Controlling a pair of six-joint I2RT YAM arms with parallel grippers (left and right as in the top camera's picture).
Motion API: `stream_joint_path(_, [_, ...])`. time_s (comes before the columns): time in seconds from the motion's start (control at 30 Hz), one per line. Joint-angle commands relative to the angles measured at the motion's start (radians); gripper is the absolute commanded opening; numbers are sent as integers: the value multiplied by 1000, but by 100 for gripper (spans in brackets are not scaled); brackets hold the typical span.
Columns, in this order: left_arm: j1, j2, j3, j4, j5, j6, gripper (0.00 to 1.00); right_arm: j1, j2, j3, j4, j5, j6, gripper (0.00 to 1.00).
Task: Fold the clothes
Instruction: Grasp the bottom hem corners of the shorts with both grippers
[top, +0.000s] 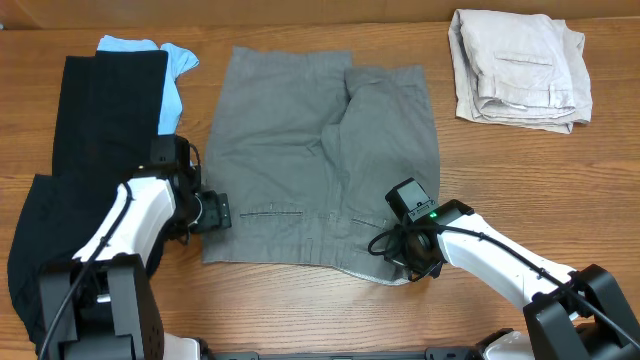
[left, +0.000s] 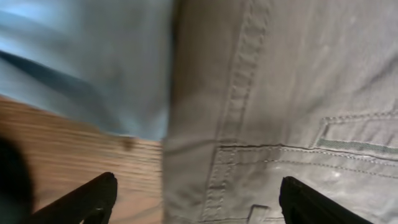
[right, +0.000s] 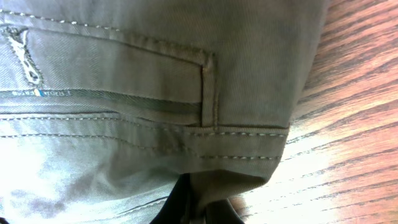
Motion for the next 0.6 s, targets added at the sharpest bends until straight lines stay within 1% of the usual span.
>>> stream_joint_path(0.0, [-1,-20,-39,19,80,24,77,3,42,-23,29,33,-4,4])
stream_joint_path(0.03, [-2,-20,-55,24,92,27,67,3,42,-23,27,33,-4,4])
stream_joint_path(0.07, [-2,-20,-66,28,100,27,63,3,42,-23,28,33,-4,4])
stream_joint_path(0.17, [-2,-20,-98,40,109,27,57,3,42,-23,30,37,-3,4])
stream_joint_path(0.33, [-2,-20,-148,59,114,16,57,3,42,-23,35,52,-3,4])
stream_joint_path(0.37, [-2,-20,-156,60,116,11,53,3,42,-23,38,52,-3,4])
stream_joint_path(0.4, [-2,-20,-163,61,122,10,42,3,42,-23,42,52,-3,4])
stream_joint_path(0.47, [-2,-20,-167,61,142,11,9,3,42,-23,53,52,-3,4])
stream_joint_path(0.5, [-2,-20,-167,62,149,8,4,3,42,-23,60,51,-3,4])
stream_joint_path(0.57, [-2,-20,-166,66,174,8,4,3,42,-21,70,51,-3,4])
